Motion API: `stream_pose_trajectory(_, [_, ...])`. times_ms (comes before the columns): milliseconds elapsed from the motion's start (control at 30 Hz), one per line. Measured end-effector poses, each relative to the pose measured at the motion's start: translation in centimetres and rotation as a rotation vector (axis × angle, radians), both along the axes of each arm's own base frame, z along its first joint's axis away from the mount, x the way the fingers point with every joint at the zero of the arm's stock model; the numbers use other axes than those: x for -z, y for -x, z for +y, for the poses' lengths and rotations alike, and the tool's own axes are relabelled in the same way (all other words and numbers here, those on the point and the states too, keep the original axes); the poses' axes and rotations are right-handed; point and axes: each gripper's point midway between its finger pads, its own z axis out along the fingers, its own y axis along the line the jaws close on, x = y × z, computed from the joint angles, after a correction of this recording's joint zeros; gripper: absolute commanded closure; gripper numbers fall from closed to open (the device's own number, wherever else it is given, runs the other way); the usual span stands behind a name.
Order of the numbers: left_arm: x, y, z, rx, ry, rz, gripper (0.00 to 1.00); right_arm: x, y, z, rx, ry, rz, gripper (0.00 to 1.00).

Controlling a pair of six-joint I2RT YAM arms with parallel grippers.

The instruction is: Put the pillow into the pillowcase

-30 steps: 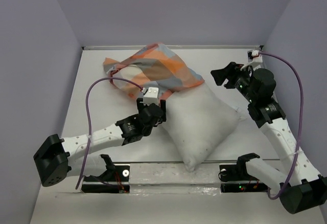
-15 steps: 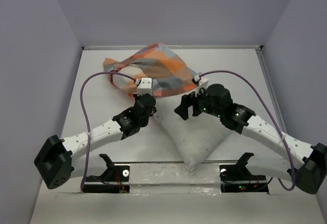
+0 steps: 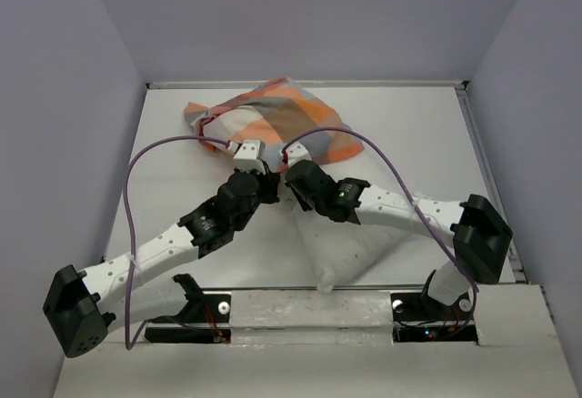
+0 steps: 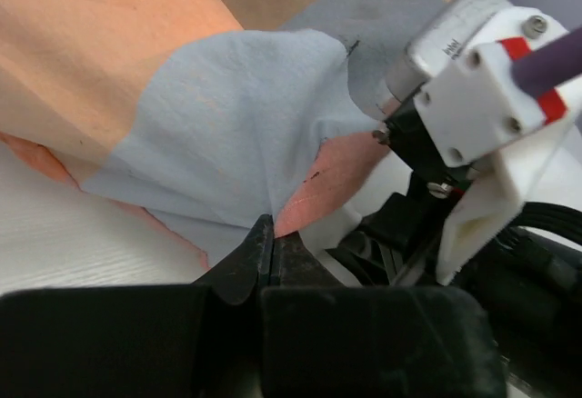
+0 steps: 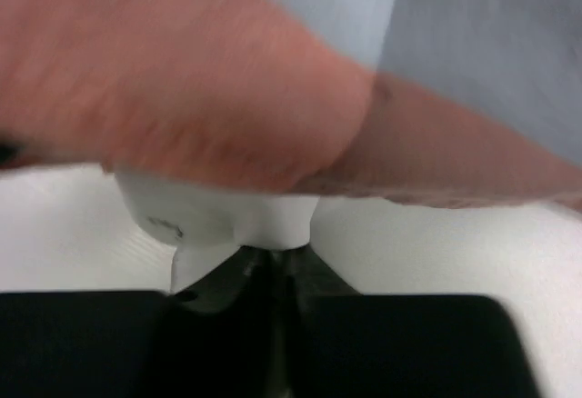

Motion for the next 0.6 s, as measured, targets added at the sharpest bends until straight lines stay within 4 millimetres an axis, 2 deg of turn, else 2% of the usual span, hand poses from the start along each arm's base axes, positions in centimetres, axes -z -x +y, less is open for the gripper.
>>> stream_pose_trajectory(100, [-0.7, 0.6, -0.6, 0.039, 0.044, 0.005, 1.00, -0.3, -1.2, -0.1, 0.060, 0.006, -0.033, 1.00])
stream_pose_trajectory(200, [-1.3, 1.2, -1.1, 0.072, 0.084, 0.010, 1.00, -3.1, -1.4, -0.4, 0.082, -0.068, -0.077, 1.00])
stream_pose_trajectory(300, [-1.7, 1.4, -1.6, 0.092, 0.113, 0.007, 1.00, -8.4, -1.3, -1.4, 0.106, -0.240, -0.178, 1.00])
stream_pose_trajectory(433, [-2.0, 1.9, -2.2, 0.128, 0.167, 0.003, 1.00, -17.0, 0.4, -5.1, 0.132, -0.500, -0.344, 1.00])
stream_pose_trajectory(500, [-3.0, 2.3, -3.2, 0.169, 0.212, -0.015, 1.00, -19.5, 1.4, -6.6, 0.129, -0.592, -0.397, 1.00])
stream_pose_trajectory(600, [-4.1, 2.9, -4.3, 0.222, 0.239, -0.020, 1.00, -19.5, 1.1, -6.1, 0.133, -0.618, -0.409, 1.00])
